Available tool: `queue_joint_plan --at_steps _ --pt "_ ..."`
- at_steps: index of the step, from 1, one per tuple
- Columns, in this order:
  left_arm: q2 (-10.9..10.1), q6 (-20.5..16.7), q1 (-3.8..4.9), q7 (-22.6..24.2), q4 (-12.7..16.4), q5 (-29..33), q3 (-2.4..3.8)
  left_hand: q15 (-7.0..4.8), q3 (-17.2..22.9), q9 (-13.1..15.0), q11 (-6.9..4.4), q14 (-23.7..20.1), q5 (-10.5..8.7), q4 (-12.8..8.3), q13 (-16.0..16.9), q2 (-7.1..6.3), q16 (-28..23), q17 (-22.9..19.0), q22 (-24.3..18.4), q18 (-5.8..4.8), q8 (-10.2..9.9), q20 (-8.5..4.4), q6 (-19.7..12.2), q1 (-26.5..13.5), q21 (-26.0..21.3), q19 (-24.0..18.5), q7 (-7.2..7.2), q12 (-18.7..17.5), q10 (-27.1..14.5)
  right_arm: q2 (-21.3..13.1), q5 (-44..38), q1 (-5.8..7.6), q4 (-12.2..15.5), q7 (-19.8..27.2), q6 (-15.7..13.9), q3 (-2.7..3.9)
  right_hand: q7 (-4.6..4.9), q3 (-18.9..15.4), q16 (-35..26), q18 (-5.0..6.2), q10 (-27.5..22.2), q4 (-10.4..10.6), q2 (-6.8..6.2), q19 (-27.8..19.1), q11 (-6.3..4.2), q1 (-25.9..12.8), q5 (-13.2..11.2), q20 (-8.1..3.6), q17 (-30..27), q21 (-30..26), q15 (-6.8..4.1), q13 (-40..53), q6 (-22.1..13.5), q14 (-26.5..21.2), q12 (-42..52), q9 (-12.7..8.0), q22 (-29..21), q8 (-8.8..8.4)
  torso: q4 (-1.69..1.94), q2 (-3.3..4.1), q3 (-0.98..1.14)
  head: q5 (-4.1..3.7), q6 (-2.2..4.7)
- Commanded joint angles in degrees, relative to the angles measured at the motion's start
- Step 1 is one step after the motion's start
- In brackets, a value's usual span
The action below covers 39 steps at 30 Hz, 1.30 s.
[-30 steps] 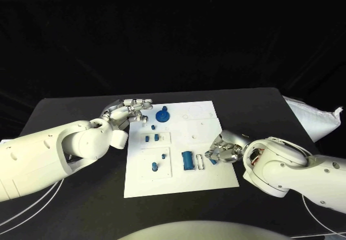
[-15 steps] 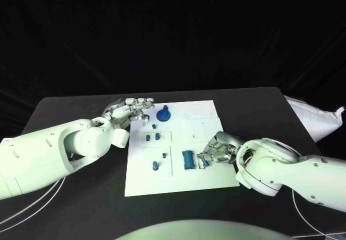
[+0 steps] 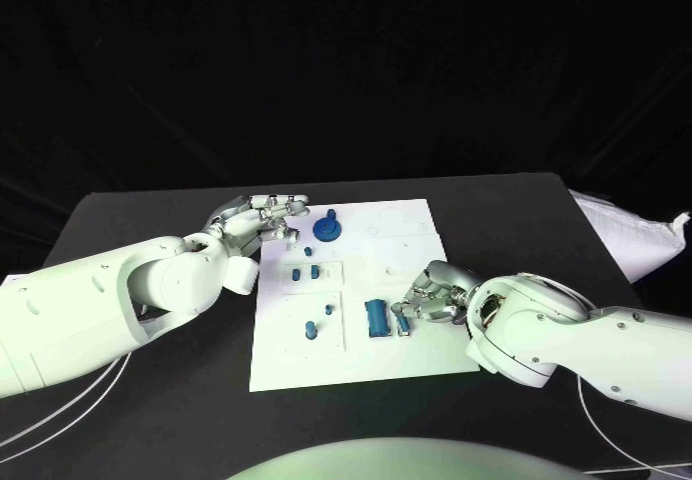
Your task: Assemble the parts on the task board
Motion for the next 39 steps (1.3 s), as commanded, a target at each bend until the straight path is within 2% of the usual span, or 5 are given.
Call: queue_joint_plan --at_steps 1,12,22,39 --pt "0.1 1.0 0.01 0.0 0.1 -0.5 0.04 0.15 -0.4 -0.1 0.09 -0.4 -0.02 0.1 -0.1 0.09 -0.1 -0.1 -0.1 0.12 0.2 0.07 -0.4 0.1 -0.3 0.5 0.03 0.4 -0.4 0.1 -3.0 -0.27 -0.3 -0.9 3.0 -0.14 -0.06 0.0 0.4 -0.82 0.5 0.5 -0.04 0.4 0.05 -0.6 -0.3 -0.20 0.1 0.4 -0.44 0.3 0.5 3.3 0.5 0.3 1.9 0.31 -0.04 -0.04 -0.01 -0.02 -0.02" --pt "0.1 1.2 0.01 -0.2 0.1 -0.6 0.04 0.18 -0.4 -0.1 0.11 -0.4 -0.03 0.1 -0.1 0.08 0.0 -0.1 -0.1 0.11 0.2 0.09 -0.5 0.1 -0.4 0.5 0.05 0.4 -0.5 -0.1 -8.0 -0.31 -0.4 -1.3 5.9 -0.15 -0.34 0.0 0.5 -0.85 1.0 0.2 -0.02 0.5 -0.18 -0.5 -0.6 -0.35 0.3 0.5 -0.62 1.0 0.8 3.3 1.4 0.6 2.0 0.55 -0.03 -0.05 0.01 -0.15 -0.11" --pt "0.1 1.3 0.01 -0.2 0.1 -0.6 0.04 0.18 -0.4 -0.1 0.11 -0.4 -0.03 0.1 -0.1 0.08 0.0 -0.1 -0.1 0.11 0.2 0.09 -0.5 0.1 -0.4 0.5 0.05 0.4 -0.5 -0.2 -10.6 -0.31 -0.6 -1.4 6.6 -0.15 -0.34 0.0 0.5 -0.86 1.0 0.0 -0.19 0.5 -0.20 -0.4 -0.7 -0.40 0.2 0.5 -0.67 1.0 0.8 3.3 1.3 0.6 2.1 0.57 -0.05 -0.04 0.04 -0.29 -0.09" --pt "0.1 1.5 0.01 -0.4 0.1 -0.6 0.04 0.20 -0.4 -0.1 0.12 -0.5 -0.02 0.1 -0.1 0.09 0.0 -0.1 -0.1 0.11 0.2 0.10 -0.5 0.1 -0.4 0.5 0.05 0.4 -0.5 0.4 -10.5 -0.31 -1.1 -1.4 9.5 -0.15 -0.37 -1.0 0.8 -0.91 1.4 1.4 0.24 0.6 -0.21 -2.6 -1.9 -0.51 0.7 0.6 -0.70 2.0 1.1 3.4 2.4 1.0 2.2 0.83 0.00 0.02 0.00 -0.32 -0.32"
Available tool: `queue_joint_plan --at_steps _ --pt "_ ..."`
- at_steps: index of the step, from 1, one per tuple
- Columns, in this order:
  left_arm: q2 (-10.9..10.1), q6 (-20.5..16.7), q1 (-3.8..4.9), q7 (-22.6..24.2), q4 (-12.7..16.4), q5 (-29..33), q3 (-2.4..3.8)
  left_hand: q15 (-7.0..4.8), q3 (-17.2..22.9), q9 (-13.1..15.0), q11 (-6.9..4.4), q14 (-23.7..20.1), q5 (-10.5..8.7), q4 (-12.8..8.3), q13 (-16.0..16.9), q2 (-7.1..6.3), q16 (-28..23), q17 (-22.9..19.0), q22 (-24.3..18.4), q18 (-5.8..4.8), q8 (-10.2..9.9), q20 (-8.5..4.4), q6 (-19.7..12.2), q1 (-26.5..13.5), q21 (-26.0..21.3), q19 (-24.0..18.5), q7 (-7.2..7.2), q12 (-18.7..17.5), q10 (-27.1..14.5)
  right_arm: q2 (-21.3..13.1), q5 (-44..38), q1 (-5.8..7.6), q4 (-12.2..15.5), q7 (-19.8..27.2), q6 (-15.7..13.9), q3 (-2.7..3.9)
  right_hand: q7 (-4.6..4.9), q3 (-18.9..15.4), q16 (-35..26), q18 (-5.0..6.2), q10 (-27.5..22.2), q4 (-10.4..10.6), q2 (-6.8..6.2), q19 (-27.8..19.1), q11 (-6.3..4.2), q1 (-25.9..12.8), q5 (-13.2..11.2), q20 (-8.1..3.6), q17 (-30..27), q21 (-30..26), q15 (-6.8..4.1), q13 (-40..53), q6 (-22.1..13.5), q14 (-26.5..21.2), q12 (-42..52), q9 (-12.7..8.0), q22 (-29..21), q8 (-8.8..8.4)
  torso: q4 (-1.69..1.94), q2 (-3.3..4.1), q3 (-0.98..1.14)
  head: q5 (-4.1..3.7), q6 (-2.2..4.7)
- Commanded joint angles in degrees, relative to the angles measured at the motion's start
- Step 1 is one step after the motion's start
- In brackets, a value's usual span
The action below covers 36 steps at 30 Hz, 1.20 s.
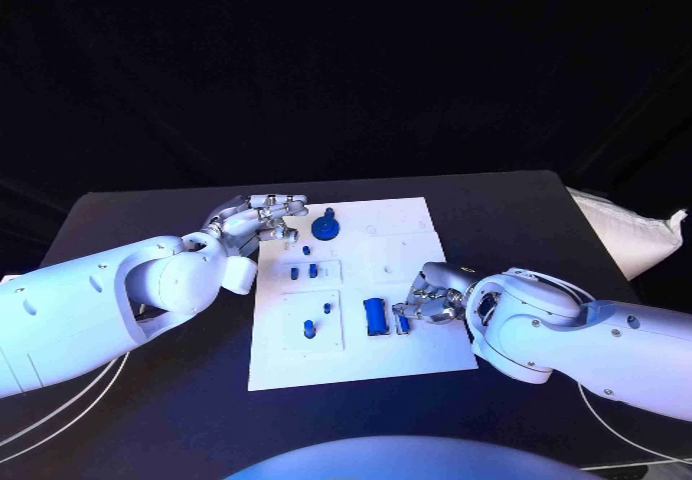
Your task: Assemble the parts on the task board
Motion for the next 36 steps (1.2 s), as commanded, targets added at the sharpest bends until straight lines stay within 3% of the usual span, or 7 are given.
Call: queue_joint_plan --at_steps 1,9,11,14,16,28,36 --pt "0.1 1.2 0.01 0.1 0.1 -0.2 0.03 0.01 -0.3 -0.1 -0.08 -0.3 -0.02 -0.1 -0.1 0.09 0.0 -0.1 -0.1 0.11 0.2 -0.10 -0.5 0.1 -0.1 0.3 0.06 0.2 -0.3 0.2 -0.6 -0.15 -0.2 -0.8 2.5 -0.12 0.13 0.0 0.3 -0.91 0.5 0.5 -0.15 0.2 0.07 -0.6 -0.3 -0.09 0.2 0.4 -0.43 0.1 0.2 3.5 0.5 0.0 2.2 -0.07 0.03 0.01 0.00 0.03 -0.06" --pt "0.1 1.2 0.01 0.1 0.1 -0.2 0.03 0.01 -0.3 -0.1 -0.08 -0.3 -0.02 -0.1 -0.1 0.09 0.0 -0.1 -0.1 0.11 0.2 -0.10 -0.5 0.1 -0.1 0.3 0.06 0.2 -0.3 0.2 -0.9 -0.16 -0.2 -0.7 1.8 -0.12 0.19 -1.7 0.4 -0.94 0.7 2.3 -0.47 0.3 0.13 -3.2 -1.0 -0.11 0.3 0.5 -0.40 0.5 0.4 3.5 0.6 0.3 2.4 0.08 0.03 -0.03 -0.01 0.11 -0.05" --pt "0.1 1.2 0.01 0.0 0.1 -0.2 0.03 0.01 -0.3 -0.1 -0.08 -0.3 -0.02 -0.1 -0.1 0.09 0.0 -0.1 -0.1 0.11 0.2 -0.10 -0.5 0.1 -0.1 0.3 0.06 0.2 -0.3 0.2 -1.1 -0.16 -0.2 -0.7 1.7 -0.12 0.18 -3.7 0.4 -0.94 0.7 2.8 -1.50 0.3 0.15 -5.1 -3.1 -0.07 0.3 0.5 -0.36 0.5 0.4 3.5 0.6 0.4 2.4 0.13 -0.02 -0.05 0.00 0.10 -0.06" --pt "0.1 1.2 0.01 0.0 0.1 -0.2 0.03 0.01 -0.3 -0.1 -0.08 -0.3 -0.02 -0.1 -0.1 0.09 0.0 -0.1 -0.1 0.11 0.2 -0.10 -0.5 0.1 -0.1 0.3 0.06 0.2 -0.3 0.1 -1.3 -0.16 -0.1 -0.7 1.6 -0.12 0.08 -6.5 0.3 -0.94 0.7 2.7 -2.03 0.3 0.09 -7.1 -7.9 -0.08 0.2 0.5 -0.44 0.7 0.4 3.5 0.6 0.6 2.4 0.19 -0.04 -0.03 0.03 0.13 -0.08" --pt "0.1 1.2 0.01 0.0 0.1 -0.2 0.03 0.01 -0.3 -0.1 -0.08 -0.3 -0.02 -0.1 -0.1 0.09 0.0 -0.1 -0.1 0.11 0.2 -0.10 -0.5 0.1 -0.1 0.3 0.06 0.2 -0.3 0.0 -1.4 -0.16 0.0 -0.6 1.4 -0.12 0.07 -7.4 0.3 -0.94 0.7 2.7 -2.19 0.3 0.08 -7.4 -8.8 -0.09 0.2 0.4 -0.43 0.8 0.4 3.5 0.5 0.7 2.4 0.20 -0.04 -0.03 0.03 0.10 -0.04" --pt "0.1 1.3 0.01 0.0 0.0 -0.2 0.03 0.01 -0.3 -0.1 -0.08 -0.3 -0.02 -0.1 -0.1 0.09 0.0 -0.1 -0.1 0.11 0.2 -0.10 -0.5 0.1 -0.1 0.3 0.06 0.2 -0.3 -1.2 -2.0 -0.18 1.3 0.1 -0.5 -0.11 0.09 -8.7 0.2 -0.92 0.6 2.5 -2.26 0.2 0.09 -7.3 -9.3 -0.10 0.1 0.4 -0.43 0.7 0.2 3.4 0.1 0.8 2.3 0.18 -0.02 -0.03 0.04 -0.10 0.10" --pt "0.1 1.4 0.00 0.0 -0.1 -0.3 0.03 0.01 -0.3 -0.1 -0.08 -0.3 -0.02 -0.1 -0.1 0.09 0.0 -0.1 -0.1 0.11 0.2 -0.10 -0.5 0.1 -0.1 0.3 0.06 0.2 -0.3 -2.9 -1.0 -0.11 2.5 2.1 1.9 -0.09 0.37 -10.1 -0.3 -0.77 0.0 -0.5 -2.78 -0.3 0.29 -1.5 -10.0 0.04 -0.5 0.0 -0.27 0.4 -0.4 3.3 -1.0 1.1 1.7 -0.03 0.02 -0.05 -0.01 -0.17 0.08"
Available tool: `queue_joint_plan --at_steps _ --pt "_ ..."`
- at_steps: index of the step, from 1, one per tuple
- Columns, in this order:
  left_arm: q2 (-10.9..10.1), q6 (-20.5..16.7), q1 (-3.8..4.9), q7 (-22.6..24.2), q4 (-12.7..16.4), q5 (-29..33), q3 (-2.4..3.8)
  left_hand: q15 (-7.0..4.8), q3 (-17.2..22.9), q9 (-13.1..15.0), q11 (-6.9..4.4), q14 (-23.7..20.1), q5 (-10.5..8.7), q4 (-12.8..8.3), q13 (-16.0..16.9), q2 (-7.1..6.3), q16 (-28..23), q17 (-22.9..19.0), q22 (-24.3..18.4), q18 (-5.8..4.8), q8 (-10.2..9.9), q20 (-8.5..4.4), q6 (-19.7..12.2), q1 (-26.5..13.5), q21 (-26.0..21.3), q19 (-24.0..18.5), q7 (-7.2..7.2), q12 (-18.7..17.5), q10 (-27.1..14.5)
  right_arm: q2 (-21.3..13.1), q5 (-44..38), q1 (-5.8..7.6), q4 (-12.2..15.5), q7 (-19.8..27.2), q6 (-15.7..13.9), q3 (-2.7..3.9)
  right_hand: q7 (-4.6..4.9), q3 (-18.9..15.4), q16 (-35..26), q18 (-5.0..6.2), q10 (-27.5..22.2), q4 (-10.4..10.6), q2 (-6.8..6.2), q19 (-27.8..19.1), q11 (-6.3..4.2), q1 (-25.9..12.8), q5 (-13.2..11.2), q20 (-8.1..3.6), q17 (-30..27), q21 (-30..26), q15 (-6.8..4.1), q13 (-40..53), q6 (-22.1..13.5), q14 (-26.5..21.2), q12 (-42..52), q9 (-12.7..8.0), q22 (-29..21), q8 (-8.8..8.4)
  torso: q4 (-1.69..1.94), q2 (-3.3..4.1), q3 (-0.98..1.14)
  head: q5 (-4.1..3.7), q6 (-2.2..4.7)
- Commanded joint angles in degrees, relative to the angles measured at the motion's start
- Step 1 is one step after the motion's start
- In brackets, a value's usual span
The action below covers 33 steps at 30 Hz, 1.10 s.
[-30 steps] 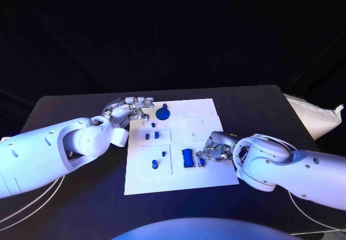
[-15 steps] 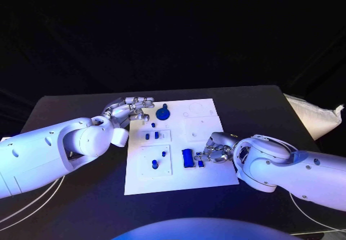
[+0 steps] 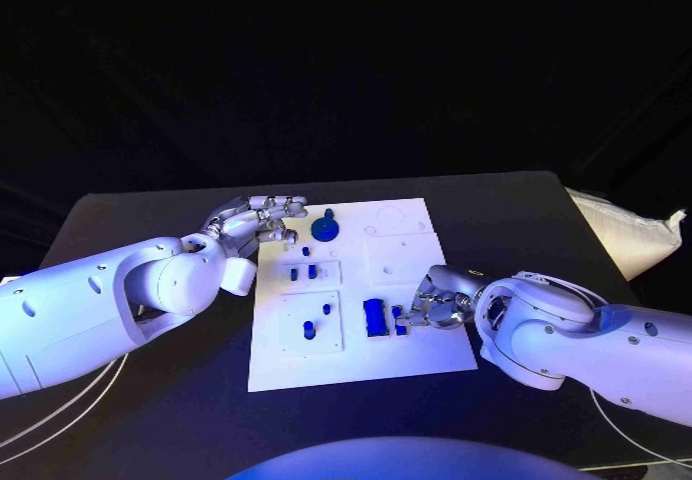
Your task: Assemble the parts on the task board
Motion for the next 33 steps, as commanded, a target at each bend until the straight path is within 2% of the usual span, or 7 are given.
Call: queue_joint_plan --at_steps 1,6,11,16,23,28,33 --pt "0.1 1.1 0.00 0.2 0.0 -0.3 0.04 0.01 -0.3 -0.1 -0.07 -0.3 -0.02 -0.1 -0.1 0.09 0.0 -0.1 -0.1 0.11 0.2 -0.10 -0.5 0.1 -0.1 0.3 0.06 0.2 -0.4 -0.3 0.0 0.00 0.4 2.1 2.4 0.00 0.22 -0.4 -0.3 -0.77 -0.4 -1.2 -0.14 -0.3 0.21 2.0 -1.3 0.06 -0.1 -0.3 -0.25 -0.1 -0.3 3.3 -0.4 0.1 1.7 -0.01 0.00 0.03 -0.04 -0.05 -0.04" --pt "0.1 1.2 0.00 0.2 0.0 -0.3 0.04 0.04 -0.3 -0.1 -0.05 -0.3 -0.01 -0.1 -0.1 0.14 0.0 -0.1 -0.1 0.11 0.2 -0.07 -0.6 0.1 -0.2 0.3 0.08 0.3 -0.4 -0.6 -0.3 0.01 0.2 2.7 3.9 0.00 0.29 -1.1 -0.5 -0.74 -0.5 -2.3 -0.04 -0.4 0.30 3.9 -2.8 0.13 -0.3 -0.4 -0.17 -0.1 -0.4 3.3 -0.7 0.2 1.7 -0.06 -0.06 -0.02 -0.02 -0.09 -0.01" --pt "0.1 1.2 0.00 0.2 0.0 -0.4 0.04 0.04 -0.3 -0.1 -0.05 -0.3 -0.01 -0.1 -0.1 0.14 0.0 -0.1 -0.1 0.11 0.2 -0.07 -0.6 0.1 -0.2 0.3 0.08 0.3 -0.4 -0.5 -0.8 0.01 -0.4 2.6 4.4 -0.01 0.29 -1.3 -0.5 -0.74 -0.5 -2.6 0.20 -0.4 0.30 4.5 -2.9 0.15 -0.3 -0.4 -0.17 -0.1 -0.4 3.3 -0.8 0.3 1.7 -0.07 0.02 -0.02 -0.07 -0.17 0.00" --pt "0.1 1.2 -0.01 0.2 0.0 -0.4 0.04 0.04 -0.3 -0.1 -0.05 -0.3 -0.01 -0.1 -0.1 0.14 0.0 -0.1 -0.1 0.11 0.2 -0.07 -0.6 0.1 -0.2 0.3 0.08 0.3 -0.4 0.3 -1.0 -0.01 -1.1 2.2 4.4 -0.01 0.29 -1.3 -0.4 -0.75 -0.5 -2.7 0.49 -0.4 0.29 4.8 -2.9 0.16 -0.3 -0.4 -0.17 0.0 -0.4 3.3 -0.8 0.3 1.7 -0.06 0.09 0.04 -0.03 -0.07 0.00" --pt "0.1 1.2 -0.02 0.2 0.0 -0.4 0.04 0.04 -0.3 -0.1 -0.05 -0.3 -0.01 -0.1 -0.1 0.14 0.0 -0.1 -0.1 0.11 0.2 -0.07 -0.6 0.1 -0.2 0.3 0.08 0.3 -0.4 1.1 -1.3 -0.13 -2.1 1.7 4.3 -0.01 0.27 -1.4 -0.4 -0.76 -0.5 -2.7 0.88 -0.4 0.29 4.9 -2.8 0.16 -0.2 -0.4 -0.17 0.1 -0.3 3.3 -0.7 0.3 1.7 -0.04 0.02 0.07 -0.03 0.03 -0.06" --pt "0.1 1.2 -0.03 0.3 0.0 -0.4 0.04 0.04 -0.3 -0.1 -0.05 -0.3 -0.01 -0.1 -0.1 0.14 0.0 -0.1 -0.1 0.11 0.2 -0.07 -0.6 0.1 -0.2 0.3 0.08 0.3 -0.4 0.9 -0.9 -0.19 -1.9 2.3 2.9 0.00 0.30 -2.2 -0.4 -0.76 -0.4 -2.3 1.39 -0.3 0.29 4.6 -1.1 0.17 -0.2 -0.4 -0.16 0.1 -0.4 3.3 -0.7 0.4 1.8 -0.08 -0.03 -0.04 -0.03 -0.04 -0.13" --pt "0.1 1.2 -0.06 0.3 -0.1 -0.4 0.03 0.04 -0.3 -0.1 -0.05 -0.3 -0.01 -0.1 -0.1 0.14 0.0 -0.1 -0.1 0.11 0.2 -0.07 -0.6 0.1 -0.2 0.3 0.08 0.3 -0.4 -0.2 2.4 0.13 -1.3 4.8 1.8 0.07 0.37 -3.4 -0.5 -0.74 -0.5 -1.8 1.17 -0.4 0.36 4.0 -0.1 0.19 -0.3 -0.4 -0.12 0.0 -0.5 3.3 -1.0 0.4 1.7 -0.17 0.03 -0.13 -0.08 -0.15 0.04"
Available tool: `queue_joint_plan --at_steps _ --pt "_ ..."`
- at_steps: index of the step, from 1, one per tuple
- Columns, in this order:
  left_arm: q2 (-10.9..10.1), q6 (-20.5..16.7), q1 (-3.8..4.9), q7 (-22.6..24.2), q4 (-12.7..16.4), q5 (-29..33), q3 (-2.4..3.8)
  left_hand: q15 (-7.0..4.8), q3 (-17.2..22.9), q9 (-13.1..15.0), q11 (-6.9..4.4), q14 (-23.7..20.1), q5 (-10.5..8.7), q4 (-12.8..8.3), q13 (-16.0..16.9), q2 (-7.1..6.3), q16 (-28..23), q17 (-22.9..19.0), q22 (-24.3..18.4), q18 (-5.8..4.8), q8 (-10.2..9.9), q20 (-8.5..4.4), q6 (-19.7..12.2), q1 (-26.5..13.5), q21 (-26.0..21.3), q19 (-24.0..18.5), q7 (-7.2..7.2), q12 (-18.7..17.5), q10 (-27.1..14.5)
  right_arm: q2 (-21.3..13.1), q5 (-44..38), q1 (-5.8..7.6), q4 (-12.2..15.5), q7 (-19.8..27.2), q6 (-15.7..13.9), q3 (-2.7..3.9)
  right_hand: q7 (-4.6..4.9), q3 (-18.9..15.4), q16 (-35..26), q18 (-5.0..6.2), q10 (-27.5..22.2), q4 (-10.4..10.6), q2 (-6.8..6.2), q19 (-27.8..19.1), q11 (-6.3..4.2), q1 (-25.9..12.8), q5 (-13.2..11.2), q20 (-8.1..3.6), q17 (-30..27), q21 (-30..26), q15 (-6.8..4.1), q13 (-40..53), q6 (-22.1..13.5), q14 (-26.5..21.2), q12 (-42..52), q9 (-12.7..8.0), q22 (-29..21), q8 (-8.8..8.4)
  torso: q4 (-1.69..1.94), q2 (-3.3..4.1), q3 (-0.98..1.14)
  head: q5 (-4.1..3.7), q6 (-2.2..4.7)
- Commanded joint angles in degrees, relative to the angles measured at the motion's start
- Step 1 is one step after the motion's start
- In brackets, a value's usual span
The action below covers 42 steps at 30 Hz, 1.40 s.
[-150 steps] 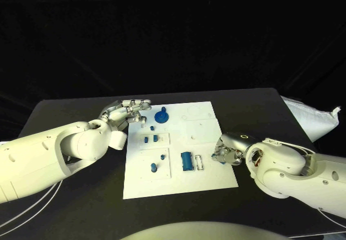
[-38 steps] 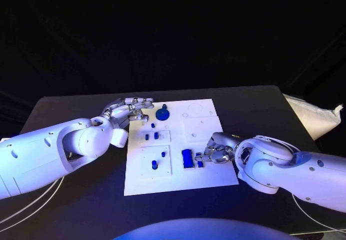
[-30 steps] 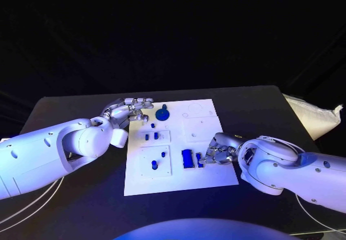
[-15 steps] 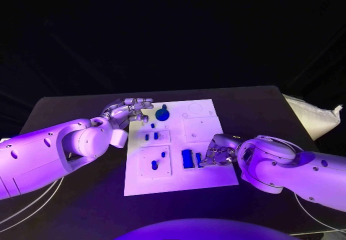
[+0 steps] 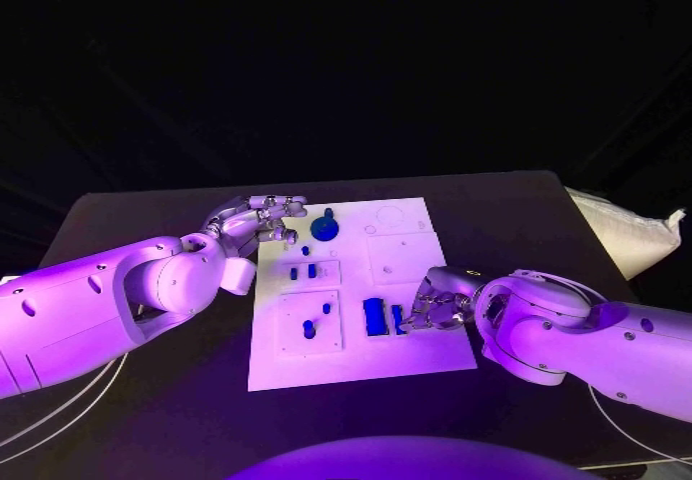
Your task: Assemble the parts on the task board
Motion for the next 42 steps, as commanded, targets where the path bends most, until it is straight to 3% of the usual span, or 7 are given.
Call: queue_joint_plan --at_steps 1,16,22,32,40,41,42 --pt "0.2 1.0 -0.04 0.4 -0.1 -0.2 0.03 0.03 -0.3 -0.1 -0.05 -0.3 -0.01 -0.1 -0.1 0.14 0.0 -0.1 -0.1 0.10 0.2 -0.07 -0.4 0.1 -0.2 0.3 -0.12 0.3 -0.4 -0.7 3.7 0.42 0.3 3.6 -1.5 0.09 0.21 -0.7 -0.4 -0.72 -0.2 0.1 -0.14 -0.5 0.06 -0.5 0.3 0.20 -0.1 -0.2 -0.11 -0.1 -0.4 3.3 -0.5 0.1 1.6 -0.19 0.11 -0.11 -0.07 -0.19 0.19" --pt "1.2 -1.4 -0.78 3.2 -1.9 1.8 0.02 0.80 -4.6 -0.1 0.31 -4.5 -2.23 2.2 0.0 -0.86 -3.0 -2.1 -2.1 0.07 0.4 0.77 -1.5 -3.0 -3.6 -2.5 -0.04 1.5 -1.6 0.6 39.3 6.46 -10.9 30.6 -8.6 0.26 2.55 -0.5 -10.4 1.73 -8.4 -3.3 2.89 -7.3 1.92 5.9 1.1 1.35 -12.1 -7.4 1.34 -12.9 -6.2 0.5 -20.6 -1.1 -9.4 -3.49 0.53 -2.39 -0.80 -1.00 2.37" --pt "2.7 -2.8 -0.88 4.9 -5.0 2.4 0.02 2.20 -6.4 -0.2 1.16 -11.9 -2.09 2.6 -0.5 0.37 -14.0 -8.0 -7.5 -0.14 0.5 2.19 -2.5 -1.3 -11.2 -9.3 0.19 1.7 -3.1 4.9 55.4 7.52 -20.8 42.1 -8.1 0.26 4.46 -0.2 -38.0 6.58 -15.3 -5.2 3.99 -23.0 4.05 8.9 0.4 2.97 -38.2 -29.9 3.08 -25.6 -9.5 -8.2 -35.4 -2.2 -36.6 -5.35 0.69 -4.30 -1.09 -0.69 3.95" --pt "6.5 -4.6 -0.92 8.3 -11.5 3.5 0.04 5.89 -6.0 -0.4 2.87 -13.9 -1.50 2.5 -1.7 1.01 -37.9 -17.8 -19.8 0.09 -1.0 6.44 -4.3 1.0 -23.9 -19.0 -0.05 -2.7 -4.7 13.3 71.4 7.71 -35.1 51.7 -1.5 0.37 7.76 2.9 -69.1 6.40 -21.9 -8.2 4.71 -30.9 9.68 11.8 -0.9 10.48 -58.3 -58.3 10.33 -52.7 -13.9 -22.7 -52.8 -8.0 -55.7 -6.12 0.50 -6.41 -1.26 -0.23 7.84" --pt "9.2 -6.0 -0.93 9.4 -14.5 3.7 0.05 7.30 -6.6 -0.5 3.96 -13.3 -1.30 2.1 -1.8 1.60 -46.6 -21.5 -27.1 0.25 -2.9 8.03 -4.1 1.3 -24.9 -20.6 -1.01 -6.3 -4.6 16.8 73.8 7.41 -40.3 54.0 1.2 0.44 7.91 4.9 -73.9 6.52 -19.8 -12.3 5.69 -25.6 9.51 9.1 -0.9 10.55 -66.2 -65.6 10.66 -62.9 -12.5 -19.2 -53.4 -11.6 -62.0 -6.07 0.47 -6.91 -1.05 0.38 9.19" --pt "8.8 -4.7 -0.93 6.9 -14.1 3.0 -0.01 4.84 -11.4 -4.2 0.76 -30.3 -7.06 0.6 -5.3 6.34 -50.0 -23.1 -36.6 -3.09 -7.0 3.46 -21.2 -23.0 -28.5 -34.8 -3.78 -8.0 -22.7 16.3 70.0 7.56 -39.7 50.1 -2.5 0.43 4.57 5.4 -79.1 3.16 -38.5 -12.3 0.76 -43.0 6.99 -15.0 -3.3 6.95 -68.3 -70.5 8.80 -64.4 -29.3 -39.2 -58.5 -13.4 -65.6 -9.73 0.53 -6.64 -1.23 0.12 8.72" --pt "8.8 -4.8 -0.94 7.0 -14.1 3.0 0.00 4.71 -11.6 -4.2 0.88 -30.5 -7.06 0.6 -5.3 6.34 -50.4 -23.3 -37.3 -3.08 -7.0 3.36 -21.5 -23.4 -28.5 -35.2 -3.94 -8.2 -23.1 16.2 70.1 7.53 -39.6 50.2 -2.7 0.44 4.48 5.4 -79.1 3.16 -38.8 -12.3 0.76 -43.0 6.80 -16.2 -3.3 6.75 -68.7 -70.9 8.67 -65.0 -29.6 -39.3 -58.5 -13.7 -66.0 -9.73 0.55 -6.67 -1.21 0.16 8.79"
